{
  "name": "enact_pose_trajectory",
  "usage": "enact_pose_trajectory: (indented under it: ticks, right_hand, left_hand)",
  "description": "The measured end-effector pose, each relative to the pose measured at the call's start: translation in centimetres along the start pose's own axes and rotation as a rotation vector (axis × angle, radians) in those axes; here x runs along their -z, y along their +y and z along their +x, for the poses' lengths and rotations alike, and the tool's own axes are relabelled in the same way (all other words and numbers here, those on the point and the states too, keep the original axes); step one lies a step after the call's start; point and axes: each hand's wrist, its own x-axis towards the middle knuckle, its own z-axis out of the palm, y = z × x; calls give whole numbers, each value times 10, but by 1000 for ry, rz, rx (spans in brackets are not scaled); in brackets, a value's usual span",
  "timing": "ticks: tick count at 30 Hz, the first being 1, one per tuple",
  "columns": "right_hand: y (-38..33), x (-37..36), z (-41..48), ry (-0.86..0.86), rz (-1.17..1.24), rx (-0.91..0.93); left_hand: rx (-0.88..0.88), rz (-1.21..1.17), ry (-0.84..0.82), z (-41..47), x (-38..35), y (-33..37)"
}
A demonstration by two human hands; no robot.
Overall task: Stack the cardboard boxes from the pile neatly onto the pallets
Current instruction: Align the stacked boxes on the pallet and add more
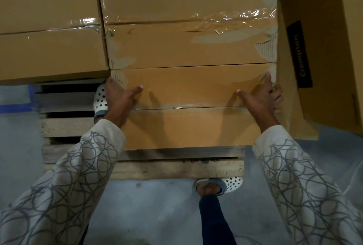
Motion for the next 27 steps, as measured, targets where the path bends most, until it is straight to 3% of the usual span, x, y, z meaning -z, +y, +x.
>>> enact_pose_trajectory:
  ticks: [5,12,20,27]
  right_hand:
    - [-1,3,2,-19,-37,1]
    - [1,1,2,-40,-47,83]
    - [-9,1,7,-58,-159,117]
    - [-19,8,-22,18,-222,152]
  left_hand:
    - [-12,42,4,6,-1,-6]
    - [-62,278,27,8,-9,-12]
    - [-85,328,14,10,-9,-21]
    - [-117,501,-35,-15,2,-7]
